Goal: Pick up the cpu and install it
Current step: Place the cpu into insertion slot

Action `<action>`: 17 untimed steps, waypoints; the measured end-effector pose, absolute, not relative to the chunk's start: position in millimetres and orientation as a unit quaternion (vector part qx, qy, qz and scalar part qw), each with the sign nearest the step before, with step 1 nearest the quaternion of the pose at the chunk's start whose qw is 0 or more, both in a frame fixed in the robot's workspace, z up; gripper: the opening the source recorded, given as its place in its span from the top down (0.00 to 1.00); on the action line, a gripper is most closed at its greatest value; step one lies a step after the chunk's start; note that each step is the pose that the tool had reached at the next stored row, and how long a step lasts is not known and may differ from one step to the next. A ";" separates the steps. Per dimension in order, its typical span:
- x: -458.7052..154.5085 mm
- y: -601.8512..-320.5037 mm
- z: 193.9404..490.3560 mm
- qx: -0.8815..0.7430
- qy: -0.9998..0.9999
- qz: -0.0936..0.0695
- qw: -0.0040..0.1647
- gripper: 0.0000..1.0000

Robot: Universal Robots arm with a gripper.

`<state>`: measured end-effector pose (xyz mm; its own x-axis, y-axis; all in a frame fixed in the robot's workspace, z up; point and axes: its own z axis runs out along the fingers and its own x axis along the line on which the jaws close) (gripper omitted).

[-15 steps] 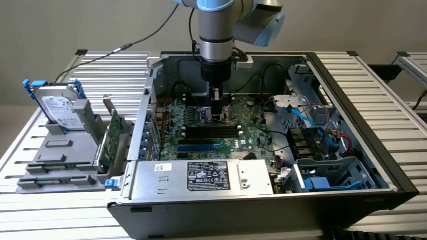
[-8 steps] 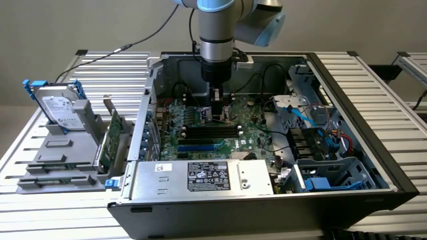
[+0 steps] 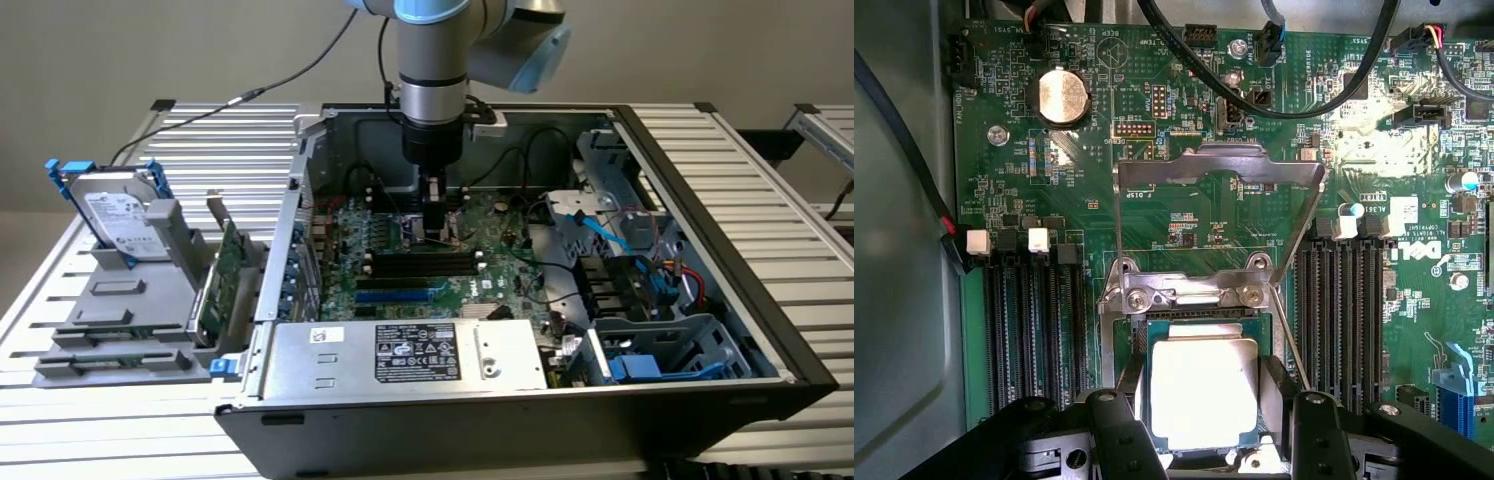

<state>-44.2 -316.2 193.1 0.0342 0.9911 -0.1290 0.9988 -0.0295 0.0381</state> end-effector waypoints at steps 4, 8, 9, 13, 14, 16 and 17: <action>-44.2 -316.2 193.1 0.717 0.694 -0.033 0.059 0.45; -44.2 -316.2 193.1 0.717 0.694 -0.032 0.059 0.45; -44.2 -316.3 193.1 0.717 0.694 -0.032 0.059 0.45; -44.5 -316.3 193.0 0.717 0.694 -0.032 0.059 0.45; -44.6 -316.4 193.0 0.717 0.694 -0.031 0.060 0.45; -44.7 -316.4 193.0 0.717 0.694 -0.031 0.060 0.45; -44.8 -316.4 193.0 0.717 0.694 -0.031 0.060 0.45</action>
